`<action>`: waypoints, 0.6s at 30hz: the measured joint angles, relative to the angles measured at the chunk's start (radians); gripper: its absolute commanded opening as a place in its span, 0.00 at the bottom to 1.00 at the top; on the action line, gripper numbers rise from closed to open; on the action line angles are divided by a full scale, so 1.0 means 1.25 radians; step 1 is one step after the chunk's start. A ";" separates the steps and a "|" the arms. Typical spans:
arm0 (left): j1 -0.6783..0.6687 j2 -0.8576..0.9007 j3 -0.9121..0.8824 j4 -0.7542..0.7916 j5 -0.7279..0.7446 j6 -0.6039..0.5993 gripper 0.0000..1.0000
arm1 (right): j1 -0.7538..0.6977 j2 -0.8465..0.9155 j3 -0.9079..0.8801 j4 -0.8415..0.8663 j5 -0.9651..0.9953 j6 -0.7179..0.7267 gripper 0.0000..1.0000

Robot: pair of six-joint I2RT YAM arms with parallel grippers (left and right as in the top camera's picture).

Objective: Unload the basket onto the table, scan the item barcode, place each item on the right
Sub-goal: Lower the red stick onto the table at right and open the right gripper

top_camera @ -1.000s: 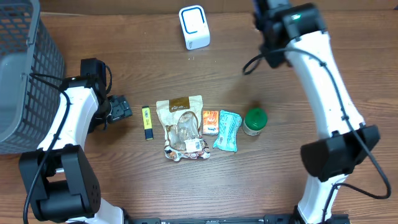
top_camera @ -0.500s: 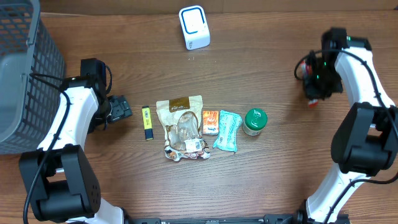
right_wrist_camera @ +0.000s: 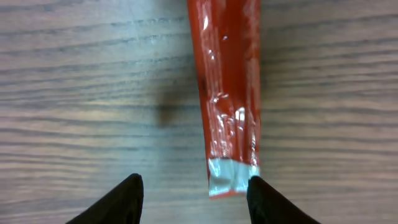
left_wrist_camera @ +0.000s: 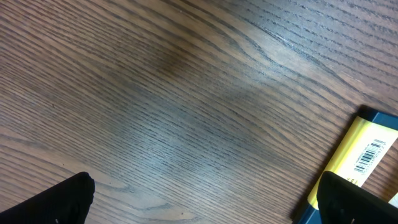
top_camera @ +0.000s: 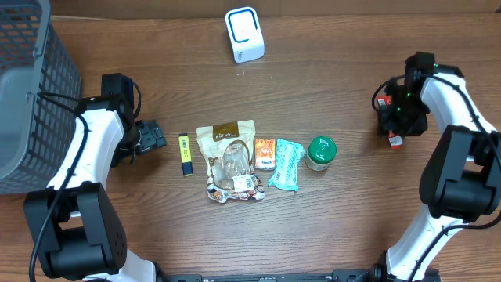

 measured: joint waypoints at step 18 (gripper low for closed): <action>0.000 0.000 0.000 0.000 0.000 0.000 1.00 | 0.016 -0.018 0.257 -0.295 -0.368 0.143 0.69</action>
